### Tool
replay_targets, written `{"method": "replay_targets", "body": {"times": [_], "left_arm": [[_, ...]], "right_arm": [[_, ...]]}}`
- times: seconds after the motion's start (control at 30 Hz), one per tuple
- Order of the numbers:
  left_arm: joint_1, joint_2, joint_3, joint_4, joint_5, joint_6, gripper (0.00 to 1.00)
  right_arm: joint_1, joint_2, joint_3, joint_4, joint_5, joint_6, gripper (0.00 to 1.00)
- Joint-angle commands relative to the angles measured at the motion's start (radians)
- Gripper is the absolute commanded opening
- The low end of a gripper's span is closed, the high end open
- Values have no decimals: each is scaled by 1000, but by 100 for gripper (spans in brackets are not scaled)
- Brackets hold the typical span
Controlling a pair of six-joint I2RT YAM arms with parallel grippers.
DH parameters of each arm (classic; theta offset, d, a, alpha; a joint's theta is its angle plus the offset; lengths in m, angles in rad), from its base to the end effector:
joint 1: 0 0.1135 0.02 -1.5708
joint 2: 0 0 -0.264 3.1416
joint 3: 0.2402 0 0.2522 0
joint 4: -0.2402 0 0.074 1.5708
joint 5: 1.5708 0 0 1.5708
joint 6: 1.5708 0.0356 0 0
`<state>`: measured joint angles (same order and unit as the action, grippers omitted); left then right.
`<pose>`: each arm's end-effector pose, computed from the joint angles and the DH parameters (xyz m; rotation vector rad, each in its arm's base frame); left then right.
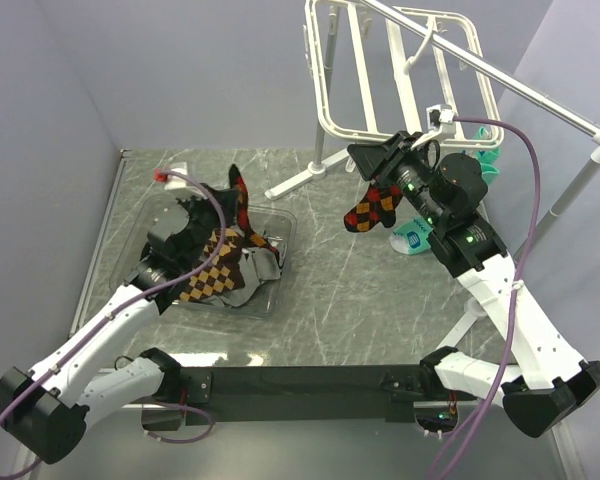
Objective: Clip the socks to the hanger
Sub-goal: Place the sock in the bin.
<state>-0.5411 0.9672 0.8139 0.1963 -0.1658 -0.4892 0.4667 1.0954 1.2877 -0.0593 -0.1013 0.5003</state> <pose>0.2005 -0.1136 0.3574 -0.0950 1.5663 -0.6910 0.2097 0.1097 0.4684 -0.0614 1.4955 0.8608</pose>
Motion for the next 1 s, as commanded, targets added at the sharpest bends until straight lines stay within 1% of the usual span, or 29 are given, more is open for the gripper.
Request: {"method": "replay_targets", "body": {"times": [0.0,0.13,0.17,0.23,0.33,0.37,0.43,0.47,0.5,0.53,0.57,0.6,0.63,0.67,0.7,0.73,0.77,0.83,0.87,0.9,0.93,0.97], "left_arm": [[45,-51,-41,-61,-250,-141,1],[133,-48,-76,-115,-262,-225,1],[170,-32,-87,-130,-261,-247,1],[200,-18,-108,-162,-264,-317,1],[263,-5,-180,-173,-284,-423,1],[309,-15,-229,-172,-278,-449,1],[355,-31,-271,-184,-287,-535,1],[387,-59,-303,-228,-303,-566,6],[398,-74,-317,-247,-331,-613,12],[403,-93,-326,-268,-387,-630,25],[406,-128,-332,-326,-424,-652,58],[406,-146,-332,-346,-448,-670,70],[406,-165,-332,-351,-460,-658,81],[405,-197,-325,-347,-466,-632,87],[406,-208,-318,-322,-460,-558,88],[406,-217,-311,-308,-442,-517,89],[405,-231,-293,-238,-360,-400,88],[400,-216,-260,-204,-220,-300,86],[394,-202,-219,-204,-84,-226,84],[382,-181,-194,-177,-37,-195,84],[333,-121,-167,-193,-6,-165,82],[295,-84,-104,-221,8,-134,82]], "right_arm": [[-3,-25,-8,49,12,-11,0],[-5,-20,-8,49,9,-6,0],[-2,-20,-8,50,11,-6,0],[-3,-19,-10,53,9,-3,0],[-5,-12,-11,53,8,-6,0],[-3,-11,-10,47,9,-8,0],[-3,-6,-5,44,11,-11,0],[-3,-5,-5,41,14,-12,0],[-5,-6,-4,41,14,-14,0],[-5,-5,-4,39,15,-17,0],[-5,-5,-2,38,15,-17,0],[-5,-3,-2,38,15,-19,0],[-3,-3,-2,39,15,-19,0],[-5,-2,-2,38,15,-17,0],[-3,0,-2,38,12,-17,0],[-3,0,-4,38,11,-14,0],[-5,1,-4,38,11,-14,0],[-5,1,-7,41,9,-11,0],[-5,3,-5,41,9,-11,0],[-5,4,-7,41,9,-8,0],[-5,4,-7,41,6,-5,0],[-3,4,-7,42,3,-5,0]]}}
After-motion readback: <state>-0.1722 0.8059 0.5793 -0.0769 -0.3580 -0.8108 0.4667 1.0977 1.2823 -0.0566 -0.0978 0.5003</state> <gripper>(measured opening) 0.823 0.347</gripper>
